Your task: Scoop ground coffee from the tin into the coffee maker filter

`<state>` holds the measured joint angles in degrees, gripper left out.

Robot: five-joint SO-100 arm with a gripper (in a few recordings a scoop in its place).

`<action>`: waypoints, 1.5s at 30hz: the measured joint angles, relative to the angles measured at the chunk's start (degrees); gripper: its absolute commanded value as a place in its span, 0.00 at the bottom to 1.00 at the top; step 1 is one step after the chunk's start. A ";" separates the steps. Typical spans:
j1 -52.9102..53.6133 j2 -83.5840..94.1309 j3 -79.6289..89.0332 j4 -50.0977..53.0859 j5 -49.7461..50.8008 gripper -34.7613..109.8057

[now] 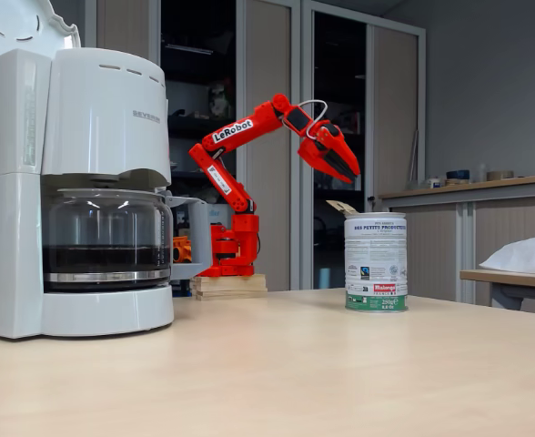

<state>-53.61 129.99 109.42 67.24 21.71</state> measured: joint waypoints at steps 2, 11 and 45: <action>0.35 -1.76 2.11 -3.60 1.14 0.24; 0.26 -9.05 4.66 -11.25 6.42 0.24; 2.99 -5.89 14.50 -8.53 7.73 0.24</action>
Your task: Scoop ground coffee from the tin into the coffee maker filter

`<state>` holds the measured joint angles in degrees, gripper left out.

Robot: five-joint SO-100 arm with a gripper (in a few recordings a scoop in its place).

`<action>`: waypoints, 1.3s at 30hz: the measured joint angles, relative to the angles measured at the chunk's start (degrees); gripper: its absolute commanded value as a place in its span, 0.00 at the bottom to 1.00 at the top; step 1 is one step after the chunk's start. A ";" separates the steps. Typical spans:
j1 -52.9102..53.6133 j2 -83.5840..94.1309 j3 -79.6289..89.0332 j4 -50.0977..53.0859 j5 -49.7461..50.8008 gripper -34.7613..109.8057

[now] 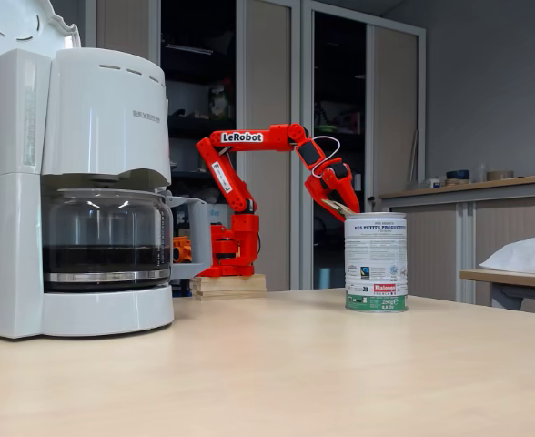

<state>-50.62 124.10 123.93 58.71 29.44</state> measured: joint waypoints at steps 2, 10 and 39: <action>0.00 -0.35 -0.26 -0.18 0.09 0.24; -4.48 -4.92 -10.99 2.99 -2.46 0.34; 0.18 28.74 10.90 8.96 -13.97 0.43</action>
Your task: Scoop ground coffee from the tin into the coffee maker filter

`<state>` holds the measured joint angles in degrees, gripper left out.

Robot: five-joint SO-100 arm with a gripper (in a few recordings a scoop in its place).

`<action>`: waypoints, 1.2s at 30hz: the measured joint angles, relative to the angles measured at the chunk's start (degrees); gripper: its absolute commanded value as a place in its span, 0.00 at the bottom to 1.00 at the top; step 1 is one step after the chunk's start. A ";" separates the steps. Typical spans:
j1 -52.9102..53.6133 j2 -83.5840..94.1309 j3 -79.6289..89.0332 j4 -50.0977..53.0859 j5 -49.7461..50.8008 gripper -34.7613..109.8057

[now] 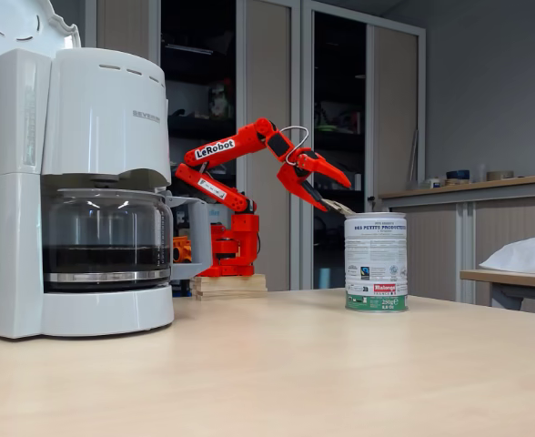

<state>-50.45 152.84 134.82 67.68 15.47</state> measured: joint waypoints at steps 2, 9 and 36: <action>0.53 0.09 1.05 -1.32 -0.44 0.43; 3.52 -2.55 2.02 -6.42 -2.90 0.42; 8.26 -6.68 12.04 -21.88 -5.19 0.36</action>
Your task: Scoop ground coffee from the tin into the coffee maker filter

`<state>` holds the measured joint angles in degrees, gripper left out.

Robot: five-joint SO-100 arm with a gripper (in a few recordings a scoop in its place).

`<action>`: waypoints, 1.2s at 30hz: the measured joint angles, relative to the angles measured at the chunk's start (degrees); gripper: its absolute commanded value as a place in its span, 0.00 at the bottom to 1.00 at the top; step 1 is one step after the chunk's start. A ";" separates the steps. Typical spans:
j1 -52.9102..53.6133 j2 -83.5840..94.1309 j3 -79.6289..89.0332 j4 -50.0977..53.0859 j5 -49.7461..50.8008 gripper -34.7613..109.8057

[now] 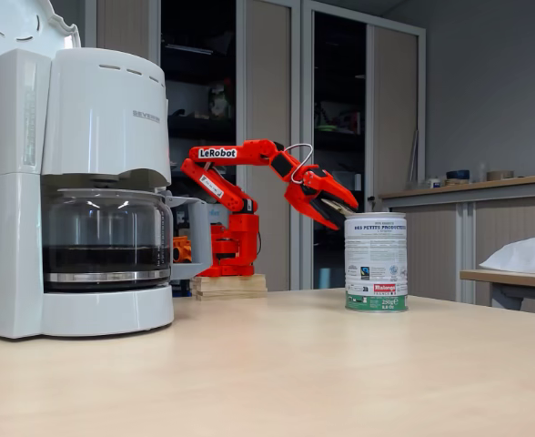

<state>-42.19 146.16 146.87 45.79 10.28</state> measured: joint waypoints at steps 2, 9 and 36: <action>-0.26 -0.09 0.00 0.00 0.00 0.32; 0.62 -2.02 -0.18 -3.69 0.00 0.24; 4.57 -29.09 -44.65 27.51 -17.40 0.24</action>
<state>-37.62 117.07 102.22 73.30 -7.12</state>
